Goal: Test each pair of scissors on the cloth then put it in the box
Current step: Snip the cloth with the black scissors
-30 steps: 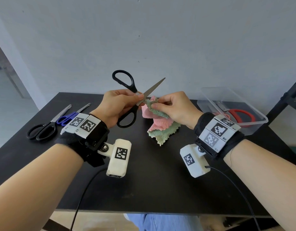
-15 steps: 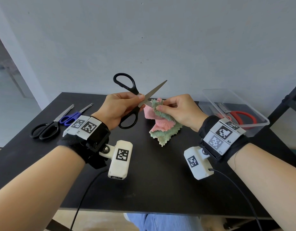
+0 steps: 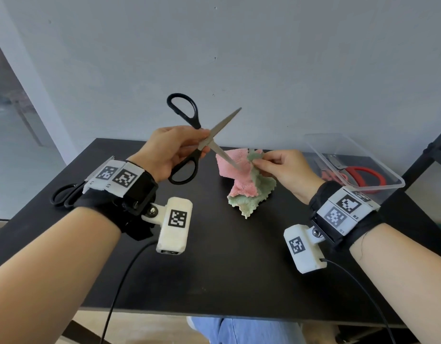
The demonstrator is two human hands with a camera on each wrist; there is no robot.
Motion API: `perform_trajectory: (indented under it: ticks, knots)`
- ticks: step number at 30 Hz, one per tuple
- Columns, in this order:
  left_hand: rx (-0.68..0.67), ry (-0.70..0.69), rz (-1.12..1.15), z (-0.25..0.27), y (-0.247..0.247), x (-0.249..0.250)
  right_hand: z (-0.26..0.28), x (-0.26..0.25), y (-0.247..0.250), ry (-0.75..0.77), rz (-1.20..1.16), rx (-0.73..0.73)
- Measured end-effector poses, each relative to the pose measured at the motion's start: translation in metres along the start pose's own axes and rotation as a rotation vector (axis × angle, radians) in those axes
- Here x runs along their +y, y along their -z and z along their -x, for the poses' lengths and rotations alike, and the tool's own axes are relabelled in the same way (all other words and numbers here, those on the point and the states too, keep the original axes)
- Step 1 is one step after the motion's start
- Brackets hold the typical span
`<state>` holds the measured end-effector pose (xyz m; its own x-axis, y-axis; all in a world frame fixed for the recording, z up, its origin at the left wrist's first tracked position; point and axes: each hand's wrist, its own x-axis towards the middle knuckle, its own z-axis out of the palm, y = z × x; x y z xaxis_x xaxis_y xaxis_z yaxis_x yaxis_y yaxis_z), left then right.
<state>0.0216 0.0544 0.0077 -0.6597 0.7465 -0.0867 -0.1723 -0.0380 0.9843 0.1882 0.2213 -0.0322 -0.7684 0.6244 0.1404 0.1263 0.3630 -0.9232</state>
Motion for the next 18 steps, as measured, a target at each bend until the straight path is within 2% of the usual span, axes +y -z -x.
perform_trajectory:
  ticks: [4, 10, 18]
  knots:
    - [-0.021, 0.005, -0.088, 0.002, -0.005, -0.002, -0.005, -0.009, -0.001, -0.016, -0.143, -0.058]
    - [-0.064, -0.001, -0.074, 0.005, -0.011, -0.002, -0.008, -0.038, -0.008, 0.006, -0.055, -0.209]
    - [-0.058, -0.052, -0.102, 0.004, -0.018, -0.011, -0.007, -0.045, -0.020, 0.016, 0.099, -0.188]
